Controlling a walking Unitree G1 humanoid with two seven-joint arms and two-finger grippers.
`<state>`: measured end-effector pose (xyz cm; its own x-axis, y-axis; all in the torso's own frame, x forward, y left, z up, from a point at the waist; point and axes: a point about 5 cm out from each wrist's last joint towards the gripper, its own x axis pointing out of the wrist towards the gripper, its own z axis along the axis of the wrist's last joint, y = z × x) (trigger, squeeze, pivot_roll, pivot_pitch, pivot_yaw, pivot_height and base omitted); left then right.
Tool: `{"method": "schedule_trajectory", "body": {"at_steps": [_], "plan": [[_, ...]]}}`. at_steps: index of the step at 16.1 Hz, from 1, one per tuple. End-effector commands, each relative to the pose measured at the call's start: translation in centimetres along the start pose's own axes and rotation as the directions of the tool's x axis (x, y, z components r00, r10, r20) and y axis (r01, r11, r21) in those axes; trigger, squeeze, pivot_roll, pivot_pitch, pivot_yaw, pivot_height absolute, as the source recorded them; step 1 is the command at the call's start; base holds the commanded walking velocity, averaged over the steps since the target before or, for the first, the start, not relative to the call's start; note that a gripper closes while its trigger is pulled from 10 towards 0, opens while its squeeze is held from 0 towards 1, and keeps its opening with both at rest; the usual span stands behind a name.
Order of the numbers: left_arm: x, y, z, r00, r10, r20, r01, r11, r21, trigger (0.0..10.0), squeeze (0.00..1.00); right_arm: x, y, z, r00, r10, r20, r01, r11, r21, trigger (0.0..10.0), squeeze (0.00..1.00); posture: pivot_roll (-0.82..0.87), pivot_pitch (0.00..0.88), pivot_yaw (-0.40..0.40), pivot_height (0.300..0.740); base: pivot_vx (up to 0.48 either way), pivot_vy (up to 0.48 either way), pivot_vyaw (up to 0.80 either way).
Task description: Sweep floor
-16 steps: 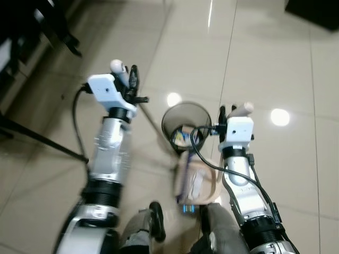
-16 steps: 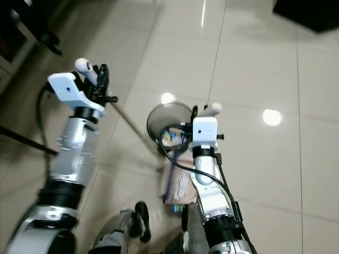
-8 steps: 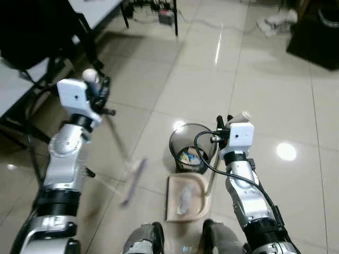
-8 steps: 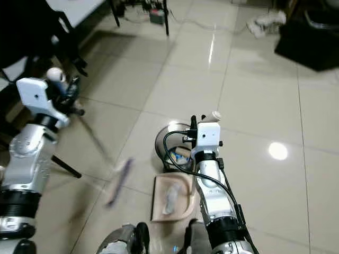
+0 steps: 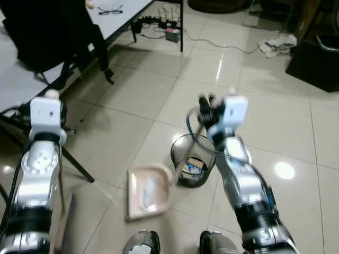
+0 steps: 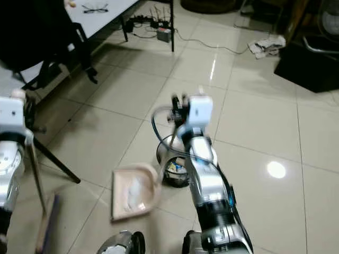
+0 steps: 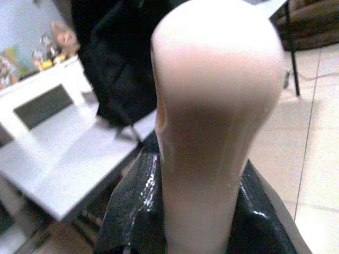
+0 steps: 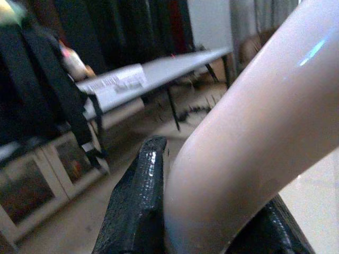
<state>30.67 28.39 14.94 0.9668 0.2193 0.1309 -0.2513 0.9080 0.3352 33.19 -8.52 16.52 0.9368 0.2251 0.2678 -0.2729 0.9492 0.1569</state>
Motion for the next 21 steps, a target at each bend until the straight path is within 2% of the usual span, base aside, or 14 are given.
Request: {"method": "schedule_trajectory", "body": {"at_steps": [1, 2, 4, 6, 8, 9, 10, 12, 15, 18, 21], "plan": [[-0.5, -0.2, 0.9, 0.999, -0.005, 0.046, 0.004, 1.0, 0.014, 10.0, 0.0, 1.2, 0.3, 2.9, 0.994, 0.014, 0.104, -0.016, 1.0, 0.026, 10.0, 0.0, -0.03, 0.061, 0.075, 0.74, 0.0, 0.0, 0.0], [-0.8, -0.6, 0.9, 0.998, -0.023, 0.054, 0.022, 1.0, 0.006, 10.0, 0.0, 1.6, 0.3, 3.6, 0.992, 0.015, 0.128, -0.018, 1.0, 0.023, 10.0, 0.0, -0.03, 0.056, 0.077, 0.74, 0.0, 0.0, 0.0], [-2.1, -2.7, 0.6, 0.995, -0.081, 0.051, 0.081, 0.997, 0.002, 10.0, 0.0, 2.6, -0.6, 6.5, 0.98, -0.009, 0.197, 0.004, 1.0, 0.026, 10.0, 0.0, -0.03, 0.051, 0.076, 0.74, 0.0, 0.0, 0.0], [-2.7, -3.8, 0.8, 0.992, -0.114, 0.058, 0.115, 0.993, -0.025, 10.0, 0.0, 3.0, -1.2, 8.3, 0.97, -0.023, 0.242, 0.019, 1.0, 0.019, 10.0, 0.0, -0.04, 0.046, 0.075, 0.74, 0.0, 0.0, 0.0], [-3.3, -5.6, 1.4, 0.982, -0.164, 0.092, 0.17, 0.984, -0.059, 10.0, 0.0, 3.4, -3.2, 11.3, 0.949, -0.061, 0.309, 0.069, 0.998, -0.015, 10.0, 0.0, -0.05, 0.038, 0.073, 0.74, 0.0, 0.0, 0.0], [-3.3, -5.9, 1.6, 0.981, -0.168, 0.095, 0.175, 0.982, -0.067, 10.0, 0.0, 3.4, -3.7, 11.7, 0.945, -0.071, 0.318, 0.081, 0.996, -0.021, 10.0, 0.0, -0.05, 0.037, 0.073, 0.74, 0.0, 0.0, 0.0], [-3.5, -6.7, 2.0, 0.976, -0.189, 0.109, 0.198, 0.977, -0.079, 10.0, 0.0, 3.2, -4.9, 12.7, 0.936, -0.093, 0.339, 0.112, 0.993, -0.036, 10.0, 0.0, -0.05, 0.037, 0.073, 0.74, 0.0, 0.0, 0.0], [-3.7, -7.7, 2.3, 0.97, -0.211, 0.121, 0.223, 0.969, -0.106, 10.0, 0.0, 2.5, -6.3, 13.3, 0.929, -0.12, 0.349, 0.154, 0.985, -0.072, 10.0, 0.0, -0.06, 0.03, 0.079, 0.74, 0.289, 0.0, 0.0], [-3.6, -9.0, 3.0, 0.962, -0.236, 0.141, 0.254, 0.959, -0.126, 10.0, 0.0, 1.6, -7.6, 13.1, 0.93, -0.161, 0.331, 0.194, 0.978, -0.07, 10.0, 0.0, -0.07, 0.03, 0.088, 0.74, 0.374, 0.0, 0.0], [-3.4, -9.3, 3.2, 0.96, -0.24, 0.143, 0.259, 0.957, -0.132, 10.0, 0.0, 1.1, -7.9, 13.0, 0.932, -0.173, 0.318, 0.206, 0.976, -0.072, 10.0, 0.0, -0.07, 0.033, 0.092, 0.74, 0.394, 0.0, -0.58], [-3.5, -9.0, 3.1, 0.963, -0.234, 0.138, 0.251, 0.959, -0.128, 10.0, 0.0, 1.0, -7.6, 12.7, 0.938, -0.164, 0.306, 0.195, 0.978, -0.075, 10.0, 0.0, -0.06, 0.037, 0.09, 0.74, 0.395, 0.0, 0.0]]}}
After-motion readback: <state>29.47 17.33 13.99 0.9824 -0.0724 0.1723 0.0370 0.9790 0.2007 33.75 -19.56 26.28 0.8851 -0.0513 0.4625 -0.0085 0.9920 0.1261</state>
